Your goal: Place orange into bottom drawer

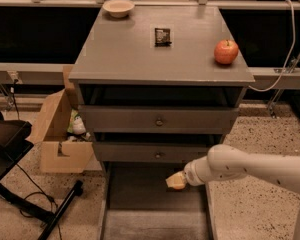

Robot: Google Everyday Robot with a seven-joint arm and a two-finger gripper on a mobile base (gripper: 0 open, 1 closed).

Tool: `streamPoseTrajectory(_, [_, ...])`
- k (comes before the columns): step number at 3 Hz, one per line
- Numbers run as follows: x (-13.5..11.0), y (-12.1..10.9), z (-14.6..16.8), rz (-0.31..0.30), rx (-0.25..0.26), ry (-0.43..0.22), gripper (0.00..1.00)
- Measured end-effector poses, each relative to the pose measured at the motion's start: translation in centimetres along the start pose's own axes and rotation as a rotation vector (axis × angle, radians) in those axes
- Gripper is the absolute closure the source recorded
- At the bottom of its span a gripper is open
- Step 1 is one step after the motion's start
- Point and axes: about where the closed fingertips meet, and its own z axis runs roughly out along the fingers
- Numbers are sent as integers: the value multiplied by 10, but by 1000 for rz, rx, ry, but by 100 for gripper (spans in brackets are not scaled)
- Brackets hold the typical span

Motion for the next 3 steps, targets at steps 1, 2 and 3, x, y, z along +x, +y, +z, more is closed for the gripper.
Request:
streamPoseTrajectory(1, [24, -5, 51, 25, -60, -59, 100])
streamPoseTrajectory(2, [38, -9, 99, 44, -125, -100, 100])
streamPoseTrajectory(3, [51, -16, 142, 99, -186, -119, 100])
